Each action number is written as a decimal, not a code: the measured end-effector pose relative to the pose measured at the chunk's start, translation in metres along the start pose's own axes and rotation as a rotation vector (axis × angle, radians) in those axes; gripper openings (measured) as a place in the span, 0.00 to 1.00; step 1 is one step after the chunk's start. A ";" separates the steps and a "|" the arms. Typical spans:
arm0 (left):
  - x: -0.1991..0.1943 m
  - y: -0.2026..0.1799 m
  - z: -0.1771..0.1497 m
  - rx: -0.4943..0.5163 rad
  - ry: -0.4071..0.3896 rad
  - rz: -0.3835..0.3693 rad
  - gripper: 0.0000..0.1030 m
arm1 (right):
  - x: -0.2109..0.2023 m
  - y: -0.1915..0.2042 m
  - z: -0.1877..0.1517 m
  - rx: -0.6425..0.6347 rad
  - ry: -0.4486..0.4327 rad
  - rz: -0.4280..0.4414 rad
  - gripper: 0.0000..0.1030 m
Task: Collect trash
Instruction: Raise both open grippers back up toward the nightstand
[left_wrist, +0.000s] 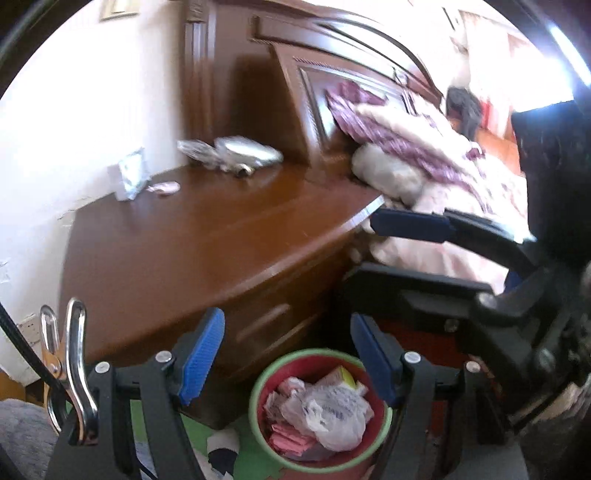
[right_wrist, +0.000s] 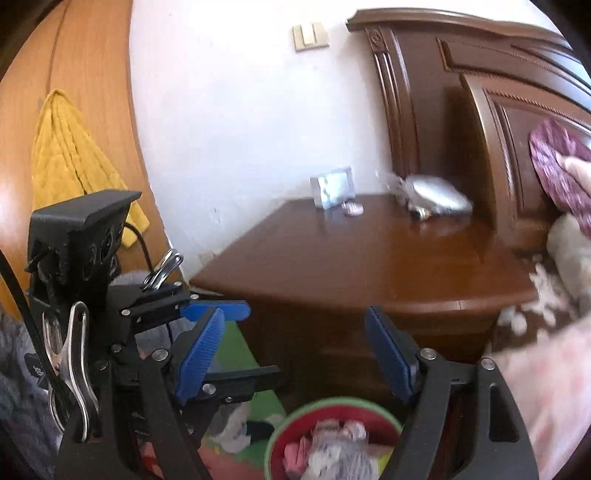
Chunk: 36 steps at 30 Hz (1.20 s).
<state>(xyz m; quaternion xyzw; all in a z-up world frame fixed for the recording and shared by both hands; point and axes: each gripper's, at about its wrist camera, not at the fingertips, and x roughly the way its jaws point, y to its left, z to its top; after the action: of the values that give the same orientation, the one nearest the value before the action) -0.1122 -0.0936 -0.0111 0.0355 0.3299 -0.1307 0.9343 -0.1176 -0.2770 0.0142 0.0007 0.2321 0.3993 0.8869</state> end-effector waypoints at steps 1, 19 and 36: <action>-0.003 0.005 0.005 -0.008 -0.006 0.009 0.72 | 0.002 0.000 0.005 0.002 -0.009 0.001 0.78; 0.001 0.098 0.054 -0.182 0.014 0.164 0.72 | 0.040 -0.071 0.060 0.473 -0.170 0.272 0.78; 0.008 0.136 0.081 -0.263 -0.100 0.150 0.77 | 0.077 -0.099 0.066 0.590 -0.170 0.208 0.79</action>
<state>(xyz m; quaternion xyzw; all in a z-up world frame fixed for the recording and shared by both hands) -0.0208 0.0236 0.0446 -0.0692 0.2935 -0.0180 0.9533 0.0242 -0.2778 0.0227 0.3149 0.2618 0.4016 0.8191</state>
